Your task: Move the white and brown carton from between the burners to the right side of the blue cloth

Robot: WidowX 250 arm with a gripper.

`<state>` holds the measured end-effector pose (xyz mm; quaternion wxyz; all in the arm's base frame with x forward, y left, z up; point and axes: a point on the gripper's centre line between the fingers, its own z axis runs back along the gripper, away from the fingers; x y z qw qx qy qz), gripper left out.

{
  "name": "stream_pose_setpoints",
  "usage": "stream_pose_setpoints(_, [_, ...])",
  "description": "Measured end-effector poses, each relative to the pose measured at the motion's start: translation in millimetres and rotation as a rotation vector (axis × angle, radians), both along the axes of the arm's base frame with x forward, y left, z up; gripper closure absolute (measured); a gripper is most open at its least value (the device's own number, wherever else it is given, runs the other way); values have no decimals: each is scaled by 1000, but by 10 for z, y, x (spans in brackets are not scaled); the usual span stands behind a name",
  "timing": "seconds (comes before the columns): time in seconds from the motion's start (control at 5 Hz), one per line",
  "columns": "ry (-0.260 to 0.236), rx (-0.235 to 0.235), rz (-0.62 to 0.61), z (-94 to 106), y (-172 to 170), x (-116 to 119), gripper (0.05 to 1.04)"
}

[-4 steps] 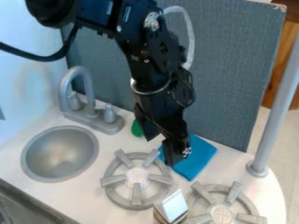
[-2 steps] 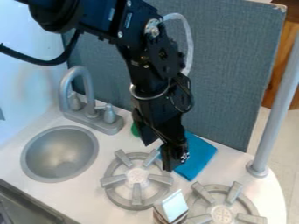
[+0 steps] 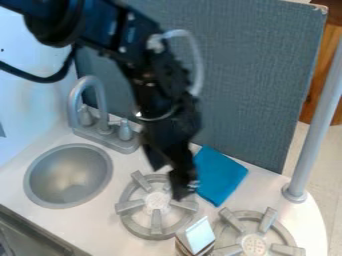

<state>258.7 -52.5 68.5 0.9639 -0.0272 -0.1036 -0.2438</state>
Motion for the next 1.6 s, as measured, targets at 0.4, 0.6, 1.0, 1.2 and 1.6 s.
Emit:
stream_pose_setpoints(0.4, [10, 36, 40, -562, -163, 107, 83])
stream_pose_setpoints(0.6, [35, 24, 16, -722, -301, 99, 83])
stream_pose_setpoints(1.0, [36, 28, -6, -868, -538, 127, 83])
stream_pose_setpoints(1.2, [34, 37, -13, -911, -578, 148, 83])
stream_pose_setpoints(1.6, [55, 87, -23, -1072, -523, 179, 83])
